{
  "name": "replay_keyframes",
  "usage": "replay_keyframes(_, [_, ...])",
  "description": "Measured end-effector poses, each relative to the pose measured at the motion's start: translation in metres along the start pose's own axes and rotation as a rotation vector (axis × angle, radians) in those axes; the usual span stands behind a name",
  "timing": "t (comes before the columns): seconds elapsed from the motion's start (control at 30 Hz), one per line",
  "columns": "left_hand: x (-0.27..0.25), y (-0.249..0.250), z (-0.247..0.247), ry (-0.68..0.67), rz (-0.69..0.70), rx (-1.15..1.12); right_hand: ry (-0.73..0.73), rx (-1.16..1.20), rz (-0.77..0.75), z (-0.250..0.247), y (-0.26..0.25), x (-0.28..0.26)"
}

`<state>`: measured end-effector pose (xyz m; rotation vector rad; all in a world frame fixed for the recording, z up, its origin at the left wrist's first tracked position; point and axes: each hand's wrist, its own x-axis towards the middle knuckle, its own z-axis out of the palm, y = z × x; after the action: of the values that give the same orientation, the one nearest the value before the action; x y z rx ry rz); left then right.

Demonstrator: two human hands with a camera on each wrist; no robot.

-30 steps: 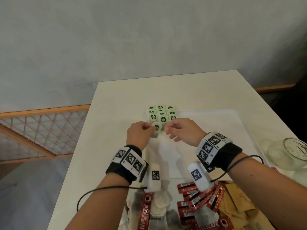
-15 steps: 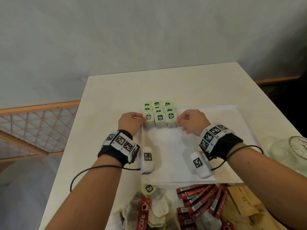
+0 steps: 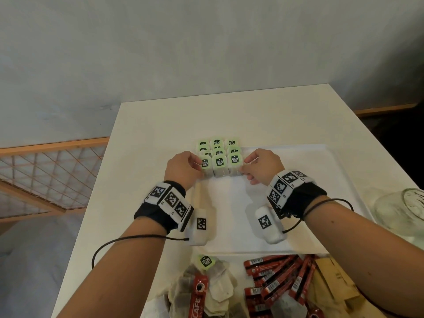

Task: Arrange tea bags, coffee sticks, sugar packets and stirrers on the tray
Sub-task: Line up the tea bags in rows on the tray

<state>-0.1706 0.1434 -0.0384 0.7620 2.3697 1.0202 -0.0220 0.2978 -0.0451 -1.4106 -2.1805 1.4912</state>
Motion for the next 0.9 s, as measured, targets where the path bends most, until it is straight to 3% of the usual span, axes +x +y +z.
replay_keyframes(0.27, [-0.008, 0.017, 0.016, -0.084, 0.043, 0.197, -0.021, 0.076, 0.014, 0.006, 0.001, 0.002])
replay_keyframes(0.37, [-0.011, 0.020, 0.017, -0.080, 0.028, 0.246, 0.033, 0.083, -0.041, 0.005, 0.002, 0.004])
replay_keyframes(0.47, [-0.011, 0.022, 0.016, -0.087, 0.026, 0.270, 0.086, 0.109, -0.096, 0.003, 0.000, 0.009])
replay_keyframes(0.9, [-0.009, 0.023, 0.017, -0.071, 0.027, 0.283, 0.066, 0.130, -0.075, 0.011, -0.010, 0.023])
